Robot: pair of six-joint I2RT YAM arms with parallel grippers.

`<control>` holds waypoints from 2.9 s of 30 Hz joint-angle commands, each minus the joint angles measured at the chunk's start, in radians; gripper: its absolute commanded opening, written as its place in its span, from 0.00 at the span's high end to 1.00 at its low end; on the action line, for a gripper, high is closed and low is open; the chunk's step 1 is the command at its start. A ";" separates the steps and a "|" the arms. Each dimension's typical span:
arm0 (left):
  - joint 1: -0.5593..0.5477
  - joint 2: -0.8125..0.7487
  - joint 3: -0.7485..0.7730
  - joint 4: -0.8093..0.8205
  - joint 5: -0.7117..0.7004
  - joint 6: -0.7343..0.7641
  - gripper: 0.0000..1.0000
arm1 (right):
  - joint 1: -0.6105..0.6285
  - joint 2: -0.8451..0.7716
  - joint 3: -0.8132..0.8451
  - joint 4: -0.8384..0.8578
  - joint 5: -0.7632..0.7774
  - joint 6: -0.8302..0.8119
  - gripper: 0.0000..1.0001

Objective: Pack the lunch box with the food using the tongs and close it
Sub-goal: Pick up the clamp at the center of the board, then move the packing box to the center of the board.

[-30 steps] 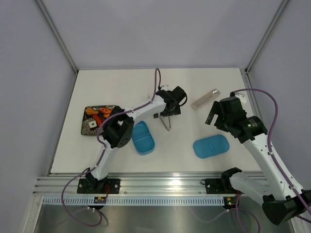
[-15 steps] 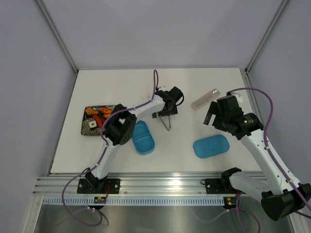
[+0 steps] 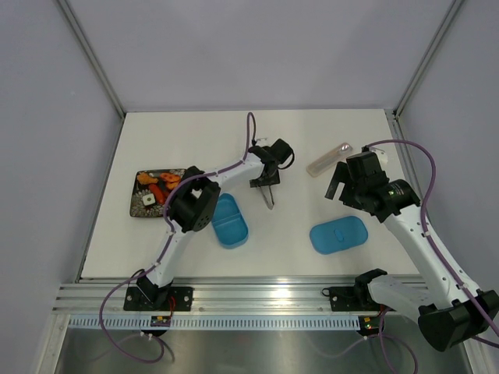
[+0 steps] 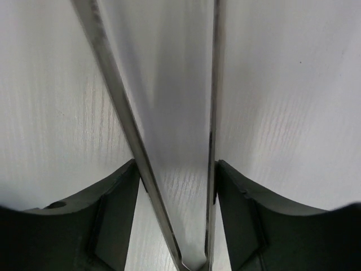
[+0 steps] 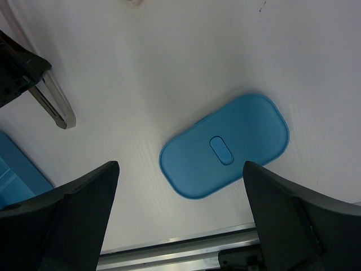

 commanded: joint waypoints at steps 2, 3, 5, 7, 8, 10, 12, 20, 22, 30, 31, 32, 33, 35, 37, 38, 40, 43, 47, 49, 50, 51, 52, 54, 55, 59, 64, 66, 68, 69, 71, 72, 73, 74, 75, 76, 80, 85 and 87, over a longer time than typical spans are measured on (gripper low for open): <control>0.021 -0.022 -0.032 0.050 0.007 0.060 0.55 | -0.003 0.003 0.016 0.023 -0.010 0.003 0.00; 0.027 -0.031 -0.032 0.050 0.004 0.070 0.57 | -0.003 0.003 0.014 0.023 -0.010 0.006 0.00; 0.036 -0.045 -0.030 0.047 -0.002 0.097 0.63 | -0.003 0.003 0.017 0.026 -0.011 0.004 0.00; 0.053 -0.080 -0.032 0.040 0.001 0.120 0.74 | -0.001 0.006 0.022 0.028 -0.008 0.001 0.00; 0.058 -0.094 -0.032 0.043 0.001 0.158 0.78 | -0.003 0.007 0.029 0.026 -0.007 0.000 0.01; 0.069 -0.147 -0.033 0.043 -0.018 0.201 0.85 | -0.003 0.007 0.035 0.025 -0.001 -0.003 0.00; 0.081 -0.191 -0.043 0.052 -0.024 0.273 0.87 | -0.003 0.009 0.042 0.026 0.001 -0.003 0.01; 0.161 -0.396 -0.052 -0.060 0.100 0.473 0.86 | -0.003 0.007 0.029 0.036 -0.013 -0.006 0.01; 0.179 -0.460 -0.070 -0.109 0.117 0.502 0.83 | -0.003 0.001 0.023 0.045 -0.017 -0.003 0.01; 0.216 -0.649 -0.203 -0.298 0.177 0.539 0.73 | -0.001 0.029 0.025 0.086 -0.160 -0.032 0.01; 0.217 -0.690 -0.219 -0.307 0.179 0.536 0.73 | -0.001 0.045 0.028 0.097 -0.201 -0.046 0.01; 0.222 -0.709 -0.233 -0.319 0.179 0.527 0.73 | 0.002 0.056 0.028 0.109 -0.277 -0.051 0.01; 0.224 -0.727 -0.257 -0.337 0.179 0.521 0.74 | 0.011 0.067 0.029 0.129 -0.302 -0.057 0.01; 0.236 -0.781 -0.273 -0.359 0.180 0.499 0.74 | 0.043 0.110 0.032 0.151 -0.378 -0.074 0.03; 0.248 -0.813 -0.291 -0.381 0.186 0.482 0.74 | 0.130 0.172 0.051 0.168 -0.373 -0.085 0.03; 0.265 -0.847 -0.296 -0.391 0.189 0.467 0.74 | 0.164 0.197 0.058 0.175 -0.364 -0.088 0.04; 0.286 -0.876 -0.299 -0.404 0.188 0.452 0.74 | 0.271 0.277 0.089 0.180 -0.352 -0.088 0.05; 0.340 -0.921 -0.280 -0.440 0.176 0.418 0.74 | 0.419 0.378 0.117 0.191 -0.312 -0.086 0.06; 0.397 -0.958 -0.195 -0.496 0.131 0.378 0.74 | 0.557 0.470 0.118 0.217 -0.249 -0.077 0.06; 0.408 -0.979 -0.165 -0.517 0.087 0.354 0.74 | 0.603 0.519 0.115 0.224 -0.225 -0.085 0.06; 0.415 -0.987 -0.155 -0.517 0.081 0.337 0.73 | 0.646 0.536 0.115 0.226 -0.199 -0.088 0.06; 0.420 -1.001 -0.136 -0.516 0.077 0.327 0.73 | 0.663 0.555 0.115 0.227 -0.188 -0.092 0.06; 0.421 -1.002 -0.129 -0.517 0.077 0.320 0.73 | 0.678 0.591 0.123 0.227 -0.176 -0.095 0.05; 0.426 -1.004 -0.107 -0.529 0.074 0.314 0.73 | 0.716 0.624 0.129 0.246 -0.139 -0.100 0.05; 0.426 -1.004 -0.104 -0.534 0.065 0.301 0.73 | 0.726 0.650 0.129 0.260 -0.125 -0.100 0.05; 0.429 -1.028 -0.125 -0.525 0.070 0.287 0.73 | 0.733 0.708 0.147 0.342 -0.088 -0.112 0.05; 0.429 -1.044 -0.145 -0.522 0.088 0.275 0.73 | 0.733 0.817 0.244 0.388 -0.053 -0.157 0.04; 0.429 -1.048 -0.152 -0.522 0.093 0.272 0.73 | 0.735 0.846 0.273 0.405 -0.042 -0.164 0.03; 0.429 -1.053 -0.155 -0.522 0.094 0.272 0.73 | 0.733 0.881 0.313 0.415 -0.024 -0.164 0.03; 0.429 -1.056 -0.156 -0.522 0.094 0.272 0.72 | 0.733 0.894 0.327 0.424 -0.017 -0.163 0.02; 0.429 -1.060 -0.170 -0.520 0.097 0.275 0.72 | 0.730 0.921 0.361 0.437 -0.001 -0.154 0.02; 0.429 -1.065 -0.175 -0.520 0.094 0.275 0.72 | 0.727 0.941 0.373 0.439 0.004 -0.146 0.02; 0.429 -1.068 -0.179 -0.522 0.093 0.277 0.72 | 0.724 0.949 0.393 0.442 0.003 -0.143 0.01; 0.429 -1.071 -0.185 -0.523 0.091 0.277 0.72 | 0.712 0.957 0.401 0.447 -0.008 -0.138 0.01; 0.429 -1.077 -0.194 -0.523 0.088 0.278 0.72 | 0.703 0.976 0.422 0.447 -0.016 -0.129 0.01; 0.429 -1.080 -0.201 -0.526 0.085 0.280 0.72 | 0.694 0.986 0.431 0.448 -0.028 -0.126 0.01; 0.429 -1.091 -0.227 -0.537 0.070 0.294 0.73 | 0.661 1.033 0.486 0.459 -0.086 -0.121 0.01; 0.431 -1.099 -0.257 -0.529 0.087 0.292 0.73 | 0.623 1.089 0.571 0.450 -0.115 -0.094 0.01; 0.429 -1.102 -0.270 -0.523 0.097 0.289 0.73 | 0.606 1.107 0.601 0.453 -0.123 -0.079 0.00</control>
